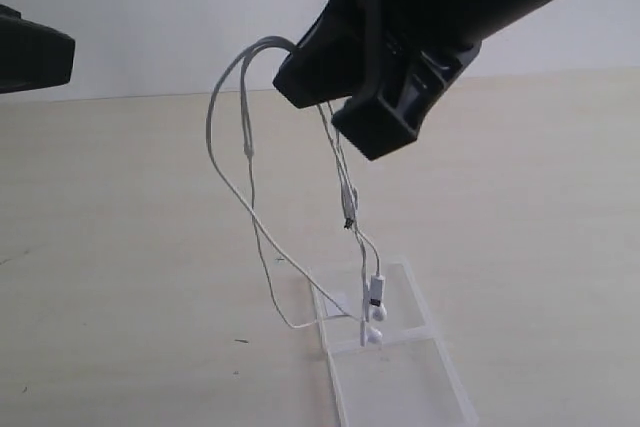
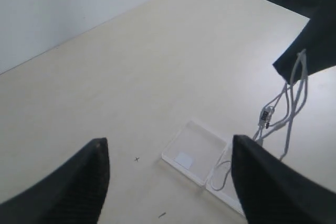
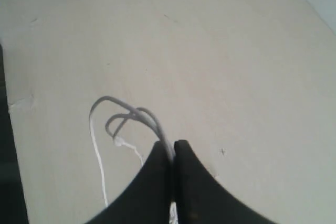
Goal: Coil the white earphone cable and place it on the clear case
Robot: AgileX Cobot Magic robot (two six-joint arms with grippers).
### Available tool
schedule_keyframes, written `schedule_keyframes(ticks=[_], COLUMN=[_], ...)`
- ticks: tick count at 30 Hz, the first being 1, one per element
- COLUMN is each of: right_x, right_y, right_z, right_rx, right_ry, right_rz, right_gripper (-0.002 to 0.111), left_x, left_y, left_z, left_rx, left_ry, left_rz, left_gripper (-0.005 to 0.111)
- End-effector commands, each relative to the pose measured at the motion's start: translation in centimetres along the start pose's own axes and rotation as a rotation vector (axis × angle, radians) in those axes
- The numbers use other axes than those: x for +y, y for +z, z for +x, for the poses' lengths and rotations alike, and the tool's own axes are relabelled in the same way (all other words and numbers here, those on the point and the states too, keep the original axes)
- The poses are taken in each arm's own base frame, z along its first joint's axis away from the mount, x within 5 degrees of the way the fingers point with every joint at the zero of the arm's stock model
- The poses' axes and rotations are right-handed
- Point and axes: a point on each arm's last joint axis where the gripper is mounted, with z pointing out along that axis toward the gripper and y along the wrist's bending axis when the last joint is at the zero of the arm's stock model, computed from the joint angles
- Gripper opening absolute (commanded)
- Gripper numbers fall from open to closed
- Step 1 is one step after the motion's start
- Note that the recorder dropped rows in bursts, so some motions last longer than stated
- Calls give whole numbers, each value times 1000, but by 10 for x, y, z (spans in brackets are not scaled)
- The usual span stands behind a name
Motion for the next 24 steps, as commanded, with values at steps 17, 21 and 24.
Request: schedule_keyframes(ticks=[17,21,24], right_x=[-16,-19,-17], right_y=[-12,-9,-1], right_z=[-48,-56,-59], right_rx=[-26,-68,-84], right_ry=[191,287,341], right_rz=[-17,-31,-89], right_gripper=[0,0,0], left_x=[-9,-7,-8], left_y=[-2,-2,2], left_z=[-14,-17,-15], left_rx=[-165,-197,-197], left_ry=[45,51,90], left_rz=[92,72,96], left_gripper=[64,65,65])
